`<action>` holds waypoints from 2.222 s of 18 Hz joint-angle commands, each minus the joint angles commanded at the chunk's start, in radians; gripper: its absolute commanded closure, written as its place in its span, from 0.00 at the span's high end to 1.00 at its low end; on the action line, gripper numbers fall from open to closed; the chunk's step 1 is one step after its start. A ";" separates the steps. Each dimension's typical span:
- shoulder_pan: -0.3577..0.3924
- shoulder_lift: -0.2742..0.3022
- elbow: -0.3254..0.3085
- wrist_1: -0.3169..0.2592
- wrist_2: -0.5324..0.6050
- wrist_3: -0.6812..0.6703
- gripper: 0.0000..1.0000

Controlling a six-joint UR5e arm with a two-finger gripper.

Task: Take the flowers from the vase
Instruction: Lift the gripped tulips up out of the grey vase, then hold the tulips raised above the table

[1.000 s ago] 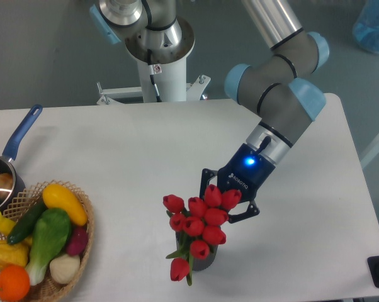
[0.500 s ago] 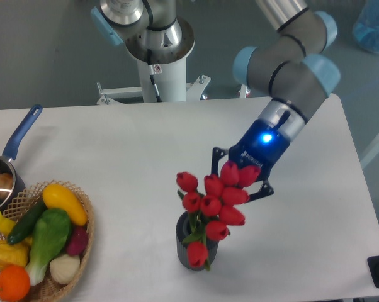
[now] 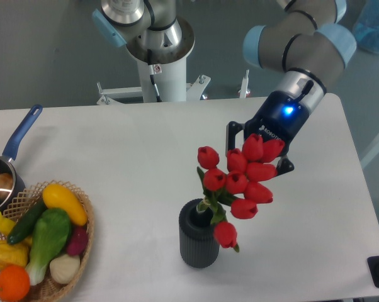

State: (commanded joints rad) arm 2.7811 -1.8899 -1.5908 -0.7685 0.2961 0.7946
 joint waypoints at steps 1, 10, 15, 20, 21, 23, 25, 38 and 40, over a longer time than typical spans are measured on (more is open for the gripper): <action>0.000 0.000 0.003 0.000 -0.006 -0.002 0.10; 0.032 -0.005 0.063 0.000 -0.115 -0.015 0.10; 0.058 -0.002 0.063 0.000 -0.147 -0.044 0.10; 0.086 -0.002 0.045 0.005 -0.144 -0.034 0.10; 0.090 -0.002 0.043 0.005 -0.141 -0.022 0.10; 0.112 0.014 0.019 0.005 -0.138 0.038 0.06; 0.124 0.043 -0.015 0.003 -0.111 0.144 0.06; 0.138 0.126 -0.176 -0.005 0.366 0.575 0.05; 0.106 0.138 -0.143 -0.020 0.486 0.575 0.07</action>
State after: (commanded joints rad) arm 2.8872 -1.7519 -1.7336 -0.7883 0.7817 1.3698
